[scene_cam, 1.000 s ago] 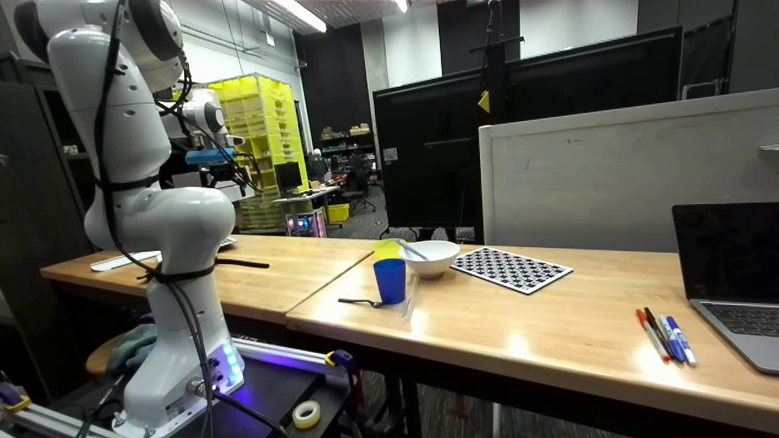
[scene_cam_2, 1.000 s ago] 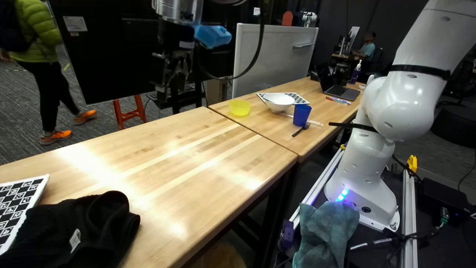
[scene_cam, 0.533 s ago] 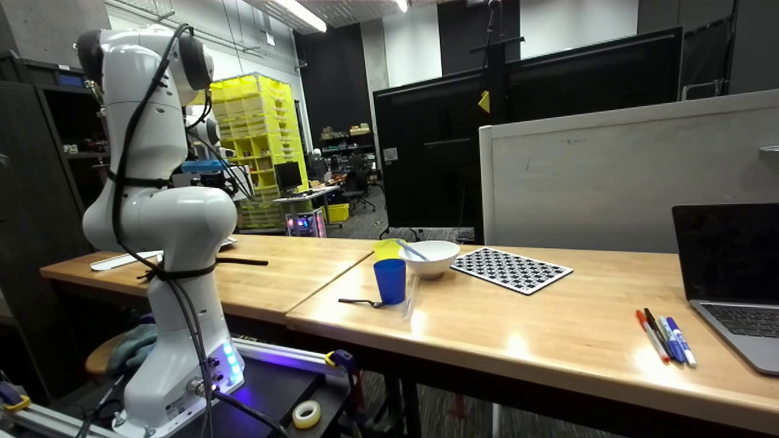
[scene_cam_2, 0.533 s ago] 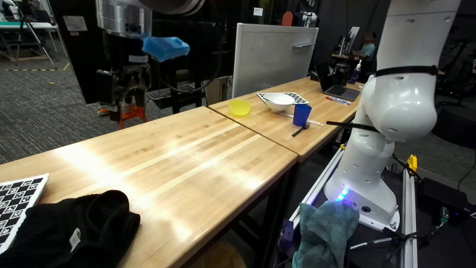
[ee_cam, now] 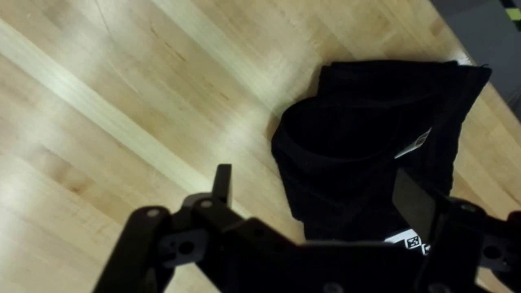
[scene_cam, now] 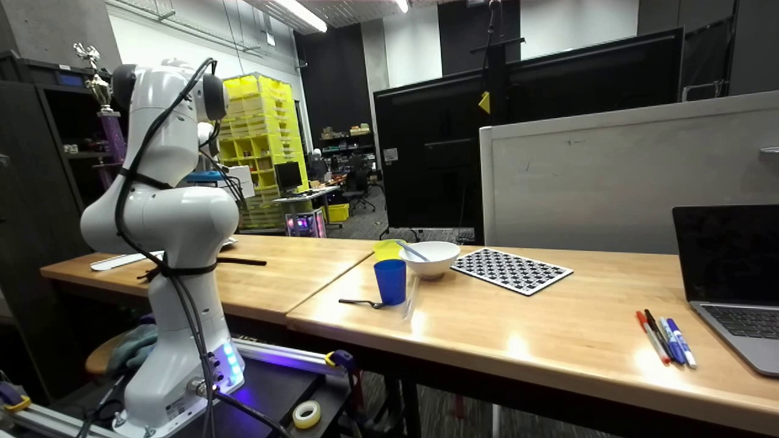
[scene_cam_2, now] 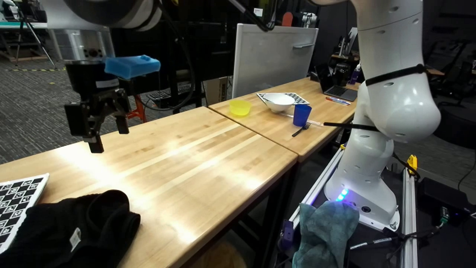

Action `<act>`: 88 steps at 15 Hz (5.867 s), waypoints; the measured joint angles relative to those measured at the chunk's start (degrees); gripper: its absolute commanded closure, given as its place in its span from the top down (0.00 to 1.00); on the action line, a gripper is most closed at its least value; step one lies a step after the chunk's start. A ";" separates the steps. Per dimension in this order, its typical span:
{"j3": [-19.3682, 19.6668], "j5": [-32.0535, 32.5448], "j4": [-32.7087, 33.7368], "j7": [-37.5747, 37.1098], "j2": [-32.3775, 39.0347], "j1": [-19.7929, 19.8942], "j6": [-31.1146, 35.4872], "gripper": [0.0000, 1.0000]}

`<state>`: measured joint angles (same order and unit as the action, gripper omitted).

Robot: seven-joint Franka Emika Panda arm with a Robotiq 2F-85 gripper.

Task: Move the black cloth to the right

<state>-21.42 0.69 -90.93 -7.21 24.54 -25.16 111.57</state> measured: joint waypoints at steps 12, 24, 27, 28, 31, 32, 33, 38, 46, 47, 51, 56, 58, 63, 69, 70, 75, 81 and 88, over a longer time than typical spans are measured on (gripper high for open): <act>0.16 -1.72 10.40 4.64 8.64 -5.13 -6.65 1.00; 2.05 -2.56 20.46 13.09 21.16 -5.25 -1.49 1.00; 2.00 -4.88 24.61 9.40 23.26 -6.20 -5.99 1.00; 2.01 -5.52 25.86 7.90 23.91 -6.55 -7.07 1.00; 2.14 -6.39 29.38 4.37 26.21 -7.81 -8.28 1.00; 2.29 -6.39 30.55 3.69 27.14 -8.31 -8.27 1.00; 2.47 -6.39 31.74 3.12 28.16 -8.80 -8.18 1.00; 3.14 -6.39 36.10 1.84 33.37 -10.17 -5.83 1.00; 3.63 -6.39 38.52 -0.20 37.01 -9.05 -2.05 0.64; 3.86 -6.39 38.58 -0.47 37.01 -8.87 -1.66 0.57; 4.48 -6.39 39.10 -1.78 37.00 -8.26 -1.05 0.24; 4.71 -6.35 40.04 -3.95 36.93 -8.29 -1.20 0.00; 4.78 -6.22 40.28 -4.98 36.91 -8.35 -1.38 0.02; 6.34 -5.07 40.44 -9.30 36.89 -8.72 -2.62 0.02; 8.66 -5.04 40.09 -15.96 36.46 -8.46 -5.44 0.02; 9.00 -5.04 39.75 -17.02 36.16 -8.40 -5.99 0.02; 10.56 -5.04 35.00 -21.83 33.06 -7.53 -7.52 0.02; 12.00 -5.04 26.13 -24.88 27.77 -6.42 -7.35 0.02; 13.12 -5.04 13.37 -24.96 20.44 -4.23 -5.48 0.02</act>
<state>-8.29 -4.34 -77.57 -32.17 44.97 -29.39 106.09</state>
